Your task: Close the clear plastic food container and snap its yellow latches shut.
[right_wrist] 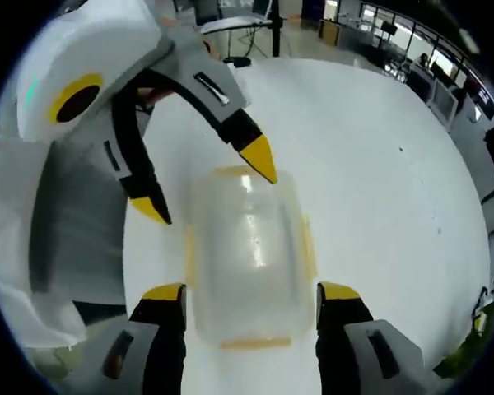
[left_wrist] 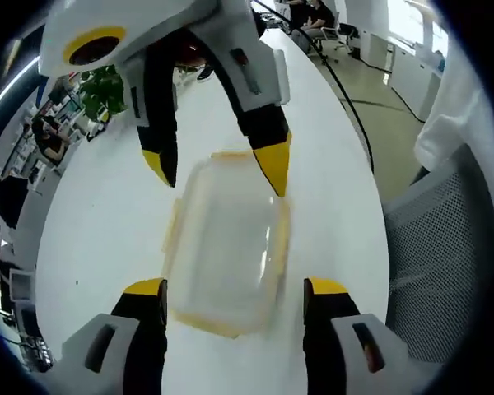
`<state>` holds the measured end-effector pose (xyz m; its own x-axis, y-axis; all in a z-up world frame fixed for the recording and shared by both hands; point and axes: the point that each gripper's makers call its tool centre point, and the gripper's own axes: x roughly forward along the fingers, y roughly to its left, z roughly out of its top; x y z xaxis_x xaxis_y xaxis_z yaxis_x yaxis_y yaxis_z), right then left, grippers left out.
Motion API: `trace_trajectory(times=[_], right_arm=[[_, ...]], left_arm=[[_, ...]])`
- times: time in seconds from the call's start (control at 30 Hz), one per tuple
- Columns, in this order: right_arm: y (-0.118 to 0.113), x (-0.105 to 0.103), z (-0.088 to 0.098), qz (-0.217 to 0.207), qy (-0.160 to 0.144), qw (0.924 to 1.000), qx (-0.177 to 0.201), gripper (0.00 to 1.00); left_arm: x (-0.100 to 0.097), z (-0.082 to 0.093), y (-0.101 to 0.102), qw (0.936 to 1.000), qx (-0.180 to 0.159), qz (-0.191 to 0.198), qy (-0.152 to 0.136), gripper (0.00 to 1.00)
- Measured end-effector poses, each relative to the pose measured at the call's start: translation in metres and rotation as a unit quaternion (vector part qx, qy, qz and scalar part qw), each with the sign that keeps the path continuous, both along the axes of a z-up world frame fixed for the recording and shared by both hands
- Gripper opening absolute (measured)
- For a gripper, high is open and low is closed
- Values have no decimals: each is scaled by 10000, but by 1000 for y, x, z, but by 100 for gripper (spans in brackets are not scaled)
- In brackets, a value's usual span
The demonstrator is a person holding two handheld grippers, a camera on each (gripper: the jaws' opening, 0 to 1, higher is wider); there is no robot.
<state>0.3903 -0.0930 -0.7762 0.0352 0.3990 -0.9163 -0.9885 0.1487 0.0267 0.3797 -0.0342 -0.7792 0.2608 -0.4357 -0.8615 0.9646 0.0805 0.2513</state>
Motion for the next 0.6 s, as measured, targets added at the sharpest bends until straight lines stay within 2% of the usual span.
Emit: trace_trajectory(times=[0.33,0.6], right_arm=[[2,-7,-3,-54,-191,9997,140,74],[-3,-5,-6,-15,-391,9992,9,78]], left_arm=[[6,-2,10,9999,135,-41,-13,75],[14,-9,20,9996,267,8,20,79]])
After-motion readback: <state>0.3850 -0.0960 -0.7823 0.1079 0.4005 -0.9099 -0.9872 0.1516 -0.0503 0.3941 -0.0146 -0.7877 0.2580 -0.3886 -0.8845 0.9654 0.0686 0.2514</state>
